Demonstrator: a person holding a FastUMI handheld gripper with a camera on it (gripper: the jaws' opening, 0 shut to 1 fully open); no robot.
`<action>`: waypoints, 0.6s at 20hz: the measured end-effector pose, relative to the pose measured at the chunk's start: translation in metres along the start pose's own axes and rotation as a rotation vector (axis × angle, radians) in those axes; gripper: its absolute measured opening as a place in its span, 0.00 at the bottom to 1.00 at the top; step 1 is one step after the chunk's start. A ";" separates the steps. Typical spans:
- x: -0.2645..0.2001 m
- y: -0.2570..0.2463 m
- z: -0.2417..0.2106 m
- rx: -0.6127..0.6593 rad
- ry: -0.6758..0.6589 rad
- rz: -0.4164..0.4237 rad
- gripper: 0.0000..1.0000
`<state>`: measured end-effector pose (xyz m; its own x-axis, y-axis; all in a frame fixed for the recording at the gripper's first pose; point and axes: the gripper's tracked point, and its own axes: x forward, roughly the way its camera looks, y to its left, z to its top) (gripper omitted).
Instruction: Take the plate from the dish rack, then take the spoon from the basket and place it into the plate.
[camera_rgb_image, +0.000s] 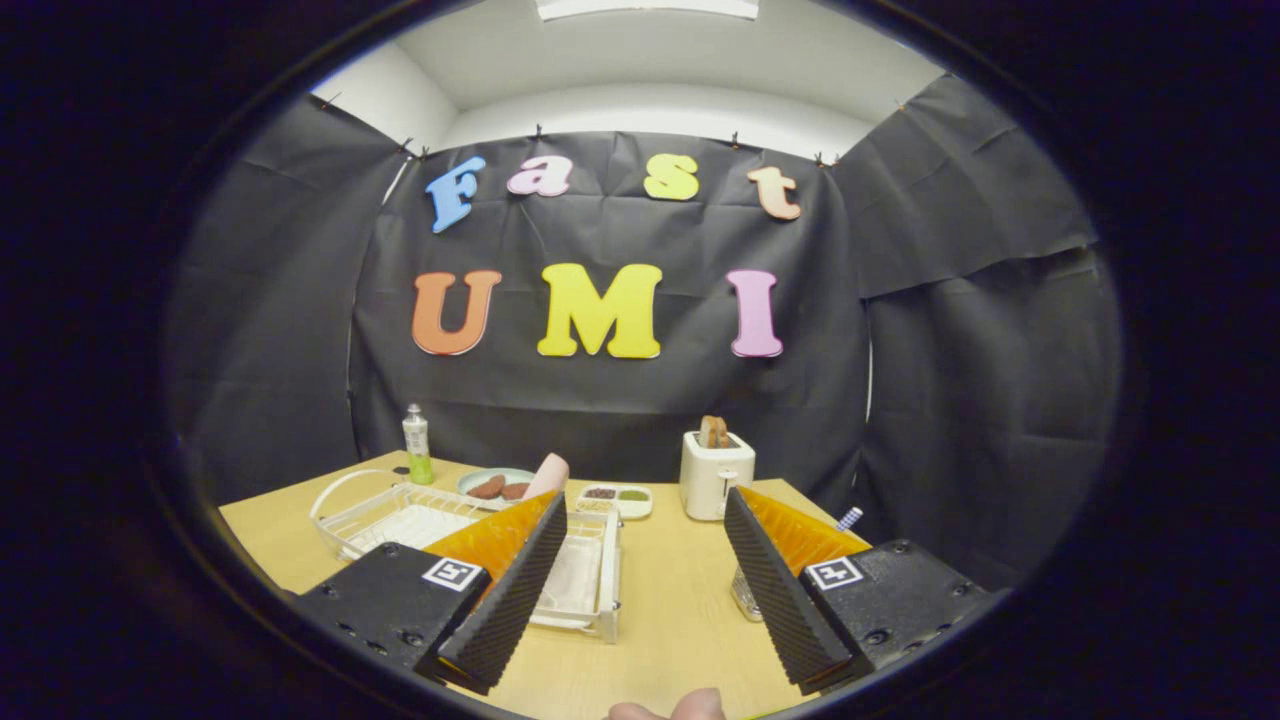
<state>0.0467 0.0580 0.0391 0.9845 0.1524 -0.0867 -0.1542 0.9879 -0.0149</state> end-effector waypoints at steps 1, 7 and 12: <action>0.008 0.006 0.009 -0.009 0.019 0.020 1.00; 0.060 0.047 0.041 -0.057 0.198 0.127 1.00; 0.106 0.070 0.040 -0.069 0.352 0.149 1.00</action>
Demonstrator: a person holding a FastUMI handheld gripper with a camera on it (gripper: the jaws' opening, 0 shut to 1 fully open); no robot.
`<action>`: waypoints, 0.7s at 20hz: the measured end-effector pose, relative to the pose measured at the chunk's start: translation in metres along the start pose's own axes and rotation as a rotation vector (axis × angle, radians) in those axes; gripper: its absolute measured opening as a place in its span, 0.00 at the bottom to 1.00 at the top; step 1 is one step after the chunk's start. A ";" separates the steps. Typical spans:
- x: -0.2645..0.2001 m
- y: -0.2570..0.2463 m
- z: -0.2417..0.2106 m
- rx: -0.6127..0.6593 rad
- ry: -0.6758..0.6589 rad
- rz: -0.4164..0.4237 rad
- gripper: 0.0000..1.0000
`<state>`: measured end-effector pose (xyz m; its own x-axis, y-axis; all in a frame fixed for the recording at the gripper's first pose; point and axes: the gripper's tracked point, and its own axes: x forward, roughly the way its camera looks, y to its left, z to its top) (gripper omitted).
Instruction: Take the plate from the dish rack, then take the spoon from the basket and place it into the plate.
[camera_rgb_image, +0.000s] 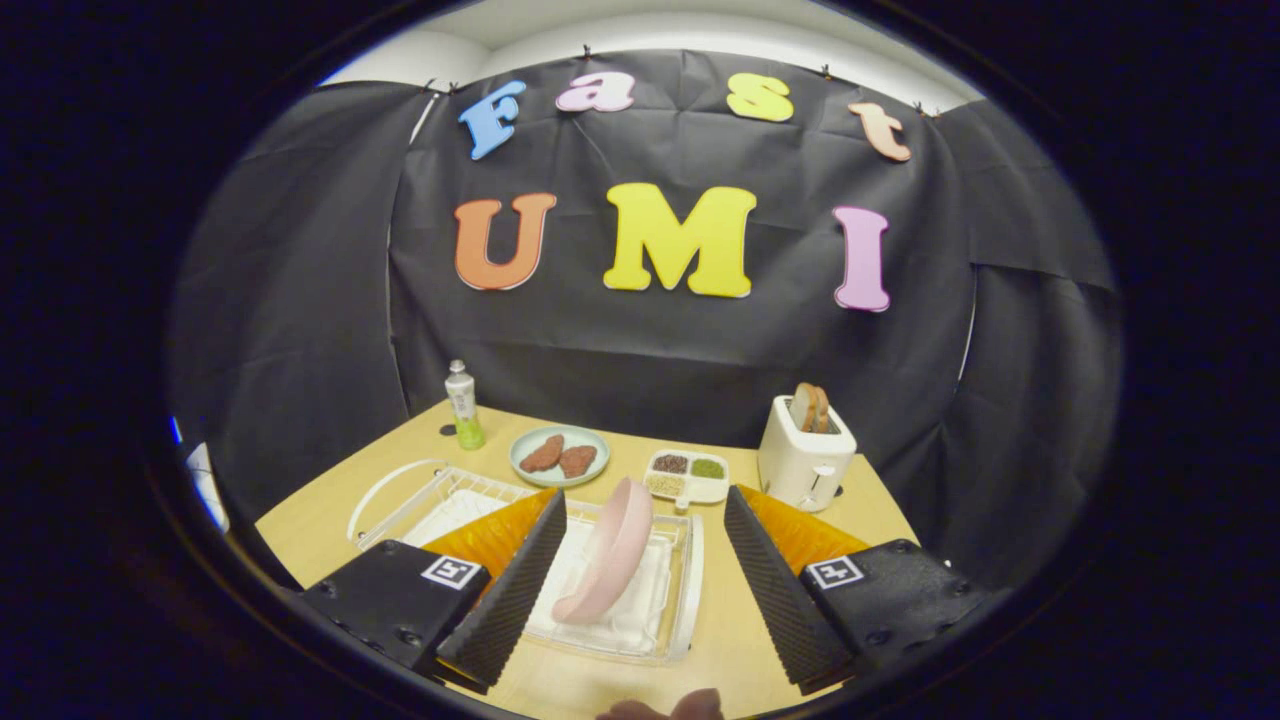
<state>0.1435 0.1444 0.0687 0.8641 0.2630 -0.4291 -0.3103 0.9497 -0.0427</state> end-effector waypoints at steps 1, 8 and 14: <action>0.011 0.002 0.001 0.002 0.029 0.000 1.00; 0.073 0.004 -0.032 0.108 0.205 -0.015 1.00; 0.098 0.018 -0.059 0.165 0.284 -0.009 0.91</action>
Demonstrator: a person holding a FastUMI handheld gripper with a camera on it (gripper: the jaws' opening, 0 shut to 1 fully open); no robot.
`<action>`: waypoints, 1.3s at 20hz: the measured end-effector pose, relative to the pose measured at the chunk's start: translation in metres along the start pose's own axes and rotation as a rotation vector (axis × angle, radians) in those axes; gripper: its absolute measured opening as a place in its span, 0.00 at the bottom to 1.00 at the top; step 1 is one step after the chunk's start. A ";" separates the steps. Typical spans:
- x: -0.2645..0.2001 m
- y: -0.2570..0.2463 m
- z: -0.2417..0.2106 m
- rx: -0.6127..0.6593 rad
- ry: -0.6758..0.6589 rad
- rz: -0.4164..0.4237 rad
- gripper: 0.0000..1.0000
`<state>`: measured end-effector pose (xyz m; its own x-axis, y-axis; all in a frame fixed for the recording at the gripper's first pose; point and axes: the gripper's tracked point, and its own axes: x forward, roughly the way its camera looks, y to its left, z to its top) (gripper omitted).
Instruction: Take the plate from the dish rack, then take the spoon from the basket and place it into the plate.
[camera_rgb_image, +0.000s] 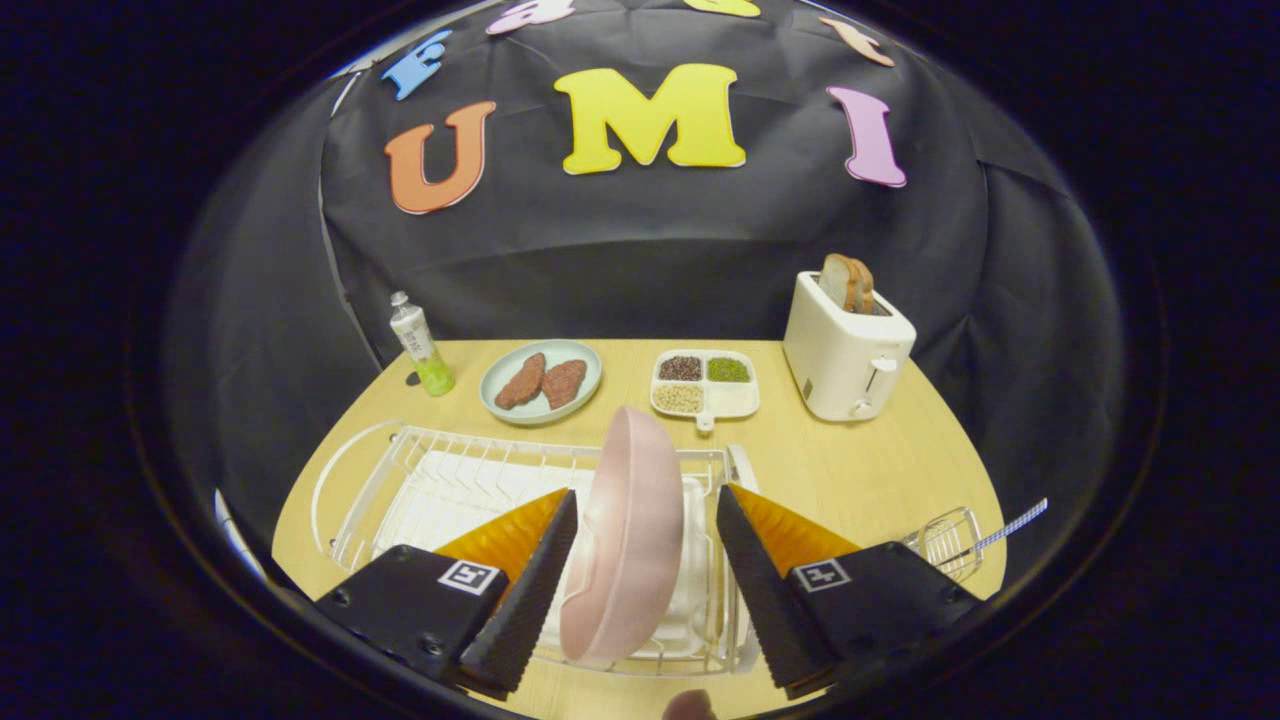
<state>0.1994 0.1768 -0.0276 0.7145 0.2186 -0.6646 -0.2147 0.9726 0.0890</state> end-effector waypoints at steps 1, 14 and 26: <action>0.003 0.002 -0.002 0.008 0.010 -0.002 0.84; -0.009 -0.005 0.009 0.072 -0.005 -0.214 0.33; -0.076 0.009 -0.029 0.174 -0.055 0.033 0.30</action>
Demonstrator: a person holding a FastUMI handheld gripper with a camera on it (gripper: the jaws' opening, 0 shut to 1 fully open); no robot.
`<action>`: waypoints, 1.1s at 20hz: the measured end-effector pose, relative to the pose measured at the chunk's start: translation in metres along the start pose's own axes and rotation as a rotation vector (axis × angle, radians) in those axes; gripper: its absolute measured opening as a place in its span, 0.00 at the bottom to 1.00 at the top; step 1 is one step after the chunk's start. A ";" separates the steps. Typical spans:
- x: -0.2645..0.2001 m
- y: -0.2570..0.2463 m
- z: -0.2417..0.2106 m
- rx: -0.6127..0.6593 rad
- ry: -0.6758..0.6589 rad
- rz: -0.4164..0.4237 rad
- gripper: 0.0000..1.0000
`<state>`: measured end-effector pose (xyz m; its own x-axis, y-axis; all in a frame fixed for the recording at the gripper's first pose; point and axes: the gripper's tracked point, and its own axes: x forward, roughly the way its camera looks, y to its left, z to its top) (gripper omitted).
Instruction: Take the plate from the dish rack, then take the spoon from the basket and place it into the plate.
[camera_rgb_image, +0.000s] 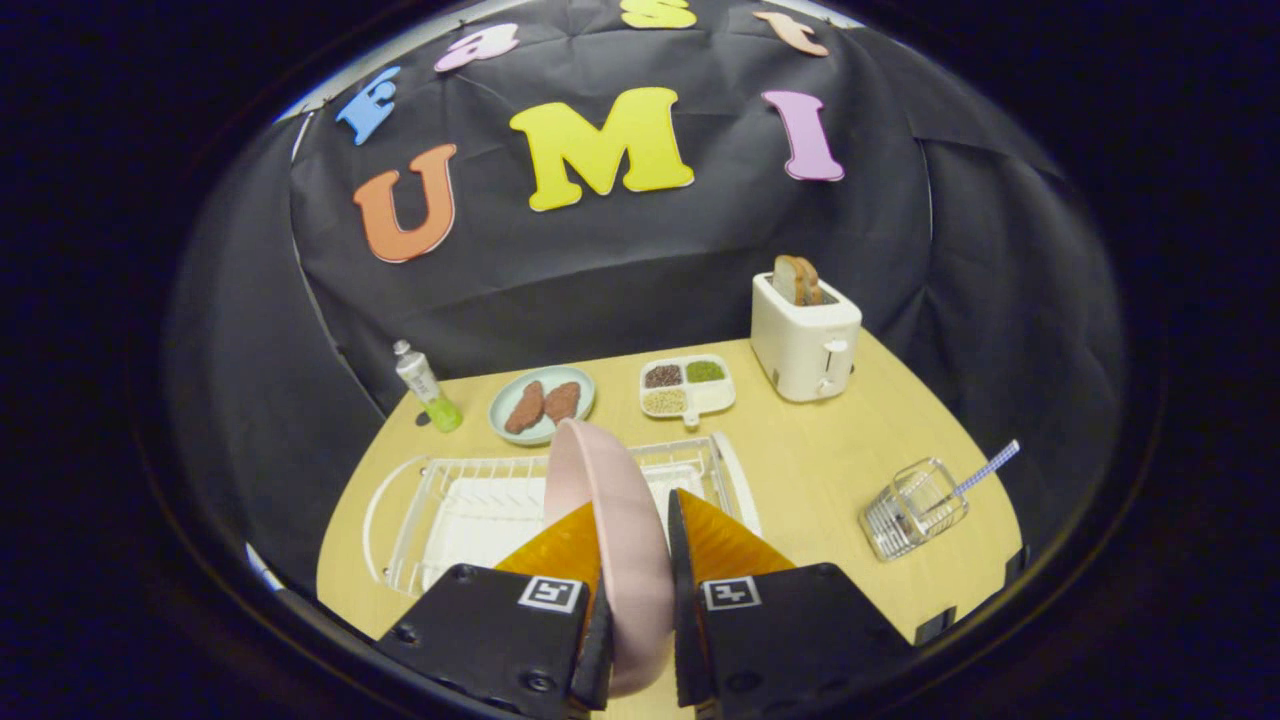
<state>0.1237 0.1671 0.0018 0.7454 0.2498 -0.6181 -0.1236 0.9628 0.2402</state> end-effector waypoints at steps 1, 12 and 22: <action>-0.004 -0.003 -0.014 0.019 0.014 0.026 0.30; -0.024 -0.023 -0.168 0.260 0.200 0.267 0.30; 0.013 -0.038 -0.209 0.408 0.304 0.322 0.31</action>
<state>0.0011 0.1557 -0.1721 0.4838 0.5982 -0.6389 -0.0055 0.7320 0.6813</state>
